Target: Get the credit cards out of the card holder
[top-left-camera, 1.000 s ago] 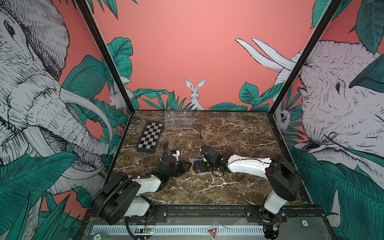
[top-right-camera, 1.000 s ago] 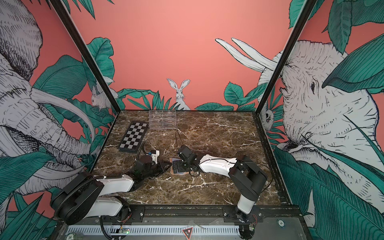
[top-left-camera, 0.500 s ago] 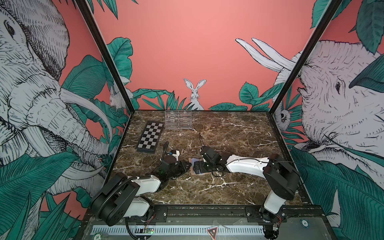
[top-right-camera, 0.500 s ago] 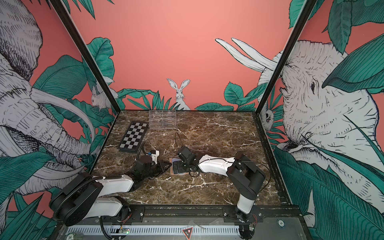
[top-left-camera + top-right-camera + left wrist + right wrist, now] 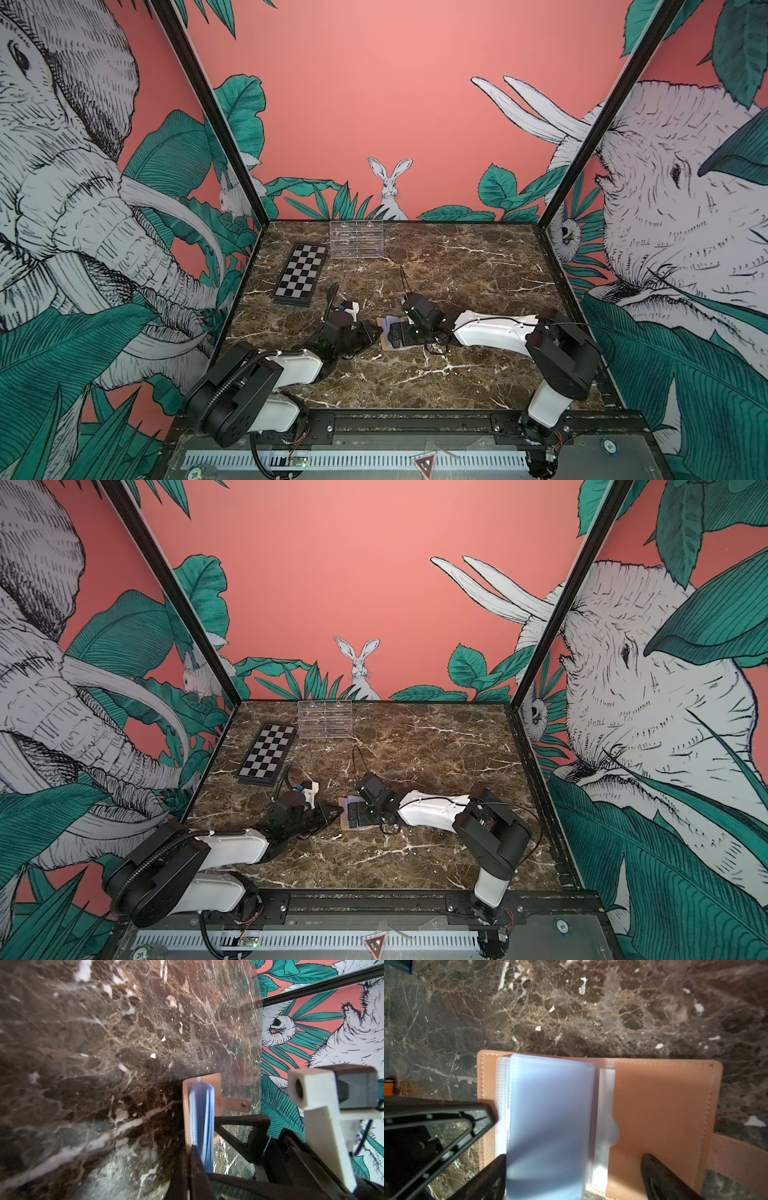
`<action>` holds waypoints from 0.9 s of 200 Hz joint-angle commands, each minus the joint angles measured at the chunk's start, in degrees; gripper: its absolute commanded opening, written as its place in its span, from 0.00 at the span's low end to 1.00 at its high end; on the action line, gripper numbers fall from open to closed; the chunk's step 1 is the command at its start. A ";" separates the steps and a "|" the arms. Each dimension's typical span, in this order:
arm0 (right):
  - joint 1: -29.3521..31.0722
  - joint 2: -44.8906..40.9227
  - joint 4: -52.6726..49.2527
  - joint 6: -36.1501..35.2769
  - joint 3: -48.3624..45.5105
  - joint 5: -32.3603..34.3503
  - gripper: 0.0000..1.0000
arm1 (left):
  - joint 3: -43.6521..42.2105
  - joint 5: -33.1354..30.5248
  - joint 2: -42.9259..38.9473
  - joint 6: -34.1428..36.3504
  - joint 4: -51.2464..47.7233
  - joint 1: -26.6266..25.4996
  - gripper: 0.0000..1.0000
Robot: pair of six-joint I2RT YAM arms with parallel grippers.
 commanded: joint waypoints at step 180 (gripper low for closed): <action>-2.40 -2.45 -1.21 0.42 -2.76 2.17 0.94 | -0.18 -0.20 1.77 1.80 0.61 -0.21 0.00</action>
